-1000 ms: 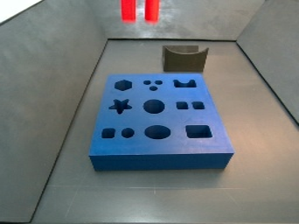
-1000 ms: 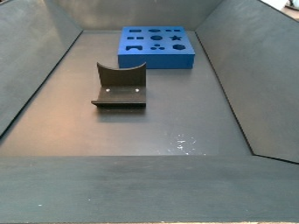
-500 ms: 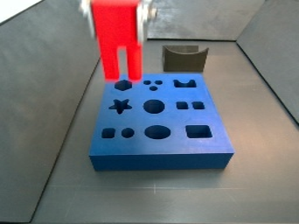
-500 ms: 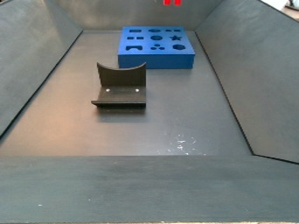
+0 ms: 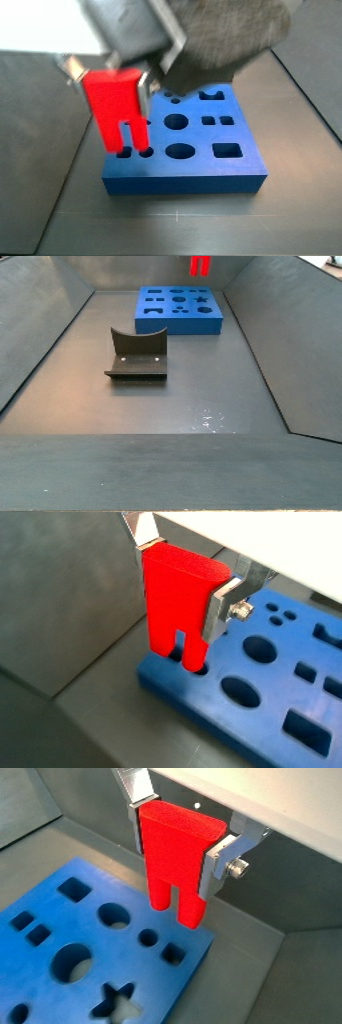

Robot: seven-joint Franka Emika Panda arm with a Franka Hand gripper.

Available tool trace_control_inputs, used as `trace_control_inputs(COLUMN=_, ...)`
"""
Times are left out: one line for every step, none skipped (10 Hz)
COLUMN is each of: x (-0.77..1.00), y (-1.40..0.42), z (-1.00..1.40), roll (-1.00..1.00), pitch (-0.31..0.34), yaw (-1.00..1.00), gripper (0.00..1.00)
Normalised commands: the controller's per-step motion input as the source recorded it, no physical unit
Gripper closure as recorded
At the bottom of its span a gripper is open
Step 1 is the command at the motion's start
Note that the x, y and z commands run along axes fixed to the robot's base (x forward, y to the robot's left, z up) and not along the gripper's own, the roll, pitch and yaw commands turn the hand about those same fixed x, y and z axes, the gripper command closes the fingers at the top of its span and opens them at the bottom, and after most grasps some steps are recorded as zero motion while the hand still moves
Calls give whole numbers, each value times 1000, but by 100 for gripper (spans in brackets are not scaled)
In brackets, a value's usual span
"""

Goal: Pick up the square-circle object. Move up. Move to above the board. Insert the square-circle object.
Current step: Insert the square-circle object.

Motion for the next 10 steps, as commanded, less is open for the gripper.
trace_control_inputs(x=-191, y=-9, z=-303, roll=144, pitch=-187, yaw=194, gripper=100)
trace_control_inputs(x=-311, y=0, z=-406, roll=286, pitch=-241, yaw=309, gripper=100)
trace_control_inputs(x=-194, y=31, z=-406, roll=247, pitch=-207, yaw=329, gripper=100)
trace_control_inputs(x=0, y=0, z=-11, roll=0, pitch=-104, yaw=131, gripper=100)
trace_control_inputs(x=40, y=29, z=0, roll=0, pitch=0, yaw=0, gripper=100)
trace_control_inputs(x=317, y=237, z=-140, roll=4, pitch=0, yaw=-69, gripper=100)
trace_control_inputs(x=429, y=374, z=-197, roll=14, pitch=9, yaw=-74, gripper=100)
trace_control_inputs(x=180, y=157, z=-100, roll=0, pitch=0, yaw=-131, gripper=100)
trace_control_inputs(x=43, y=0, z=-91, roll=0, pitch=-31, yaw=-49, gripper=100)
trace_control_inputs(x=26, y=-20, z=-317, roll=80, pitch=-79, yaw=-57, gripper=100)
